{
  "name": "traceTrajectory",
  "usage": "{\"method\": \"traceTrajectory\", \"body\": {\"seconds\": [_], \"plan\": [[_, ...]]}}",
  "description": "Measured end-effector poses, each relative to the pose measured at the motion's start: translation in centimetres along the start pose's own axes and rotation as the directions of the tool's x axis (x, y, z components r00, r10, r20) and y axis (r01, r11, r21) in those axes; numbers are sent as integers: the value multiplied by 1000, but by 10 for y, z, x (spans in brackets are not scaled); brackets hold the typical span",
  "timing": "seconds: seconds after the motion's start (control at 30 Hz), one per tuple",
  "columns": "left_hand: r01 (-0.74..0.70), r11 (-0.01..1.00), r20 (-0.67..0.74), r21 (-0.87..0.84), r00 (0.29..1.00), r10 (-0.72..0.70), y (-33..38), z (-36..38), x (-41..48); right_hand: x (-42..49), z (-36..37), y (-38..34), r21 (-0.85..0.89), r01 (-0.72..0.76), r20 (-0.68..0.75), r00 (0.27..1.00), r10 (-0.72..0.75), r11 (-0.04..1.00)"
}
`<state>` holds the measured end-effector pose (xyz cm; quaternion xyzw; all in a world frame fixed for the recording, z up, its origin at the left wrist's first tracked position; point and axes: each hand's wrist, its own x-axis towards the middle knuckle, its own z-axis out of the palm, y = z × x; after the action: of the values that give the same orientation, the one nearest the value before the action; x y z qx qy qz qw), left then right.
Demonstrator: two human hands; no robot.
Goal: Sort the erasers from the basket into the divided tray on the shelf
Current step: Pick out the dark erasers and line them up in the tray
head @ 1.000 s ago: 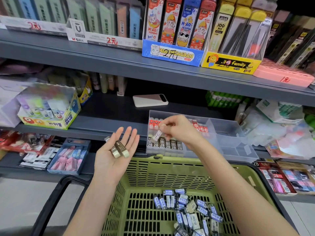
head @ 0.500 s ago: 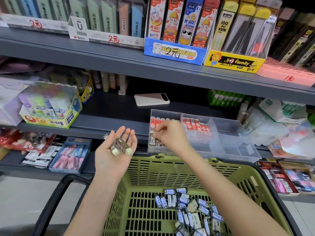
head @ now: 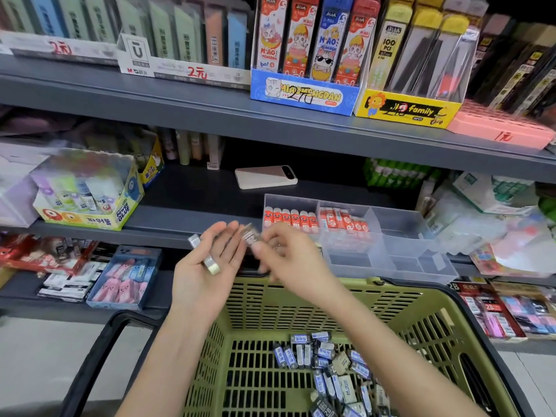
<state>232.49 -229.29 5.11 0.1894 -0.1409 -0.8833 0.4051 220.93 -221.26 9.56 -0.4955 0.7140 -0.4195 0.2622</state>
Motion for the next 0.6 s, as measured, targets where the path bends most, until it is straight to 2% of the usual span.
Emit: {"method": "traceTrajectory", "body": {"seconds": [0.07, 0.13, 0.27, 0.37, 0.43, 0.53, 0.6], "plan": [[7, 996, -81, 92, 997, 1, -2, -2, 3, 5, -28, 7, -27, -9, -96, 995, 7, 1000], [32, 985, -88, 172, 996, -17, -3, -3, 4, 11, -51, 12, -27, -43, -126, 991, 39, 999], [64, 980, -90, 188, 995, -48, -2, -5, 3, 24, -61, 21, -126, -141, -53, 989, 135, 982], [65, 982, -123, 178, 991, -43, -2, -4, 4, 32, -50, 24, -41, -249, 24, 968, 250, 968], [73, 972, -149, 224, 988, -40, -3, -2, 4, 36, -40, 26, -16, -297, 12, 955, 297, 955], [71, 955, -153, 288, 988, -27, -6, -1, 3, 41, -29, 30, -97, -290, -34, 957, 288, 952], [36, 947, -113, 320, 994, 0, -6, -2, 4, 43, -25, 31, -209, -250, -70, 968, 241, 945]]}}
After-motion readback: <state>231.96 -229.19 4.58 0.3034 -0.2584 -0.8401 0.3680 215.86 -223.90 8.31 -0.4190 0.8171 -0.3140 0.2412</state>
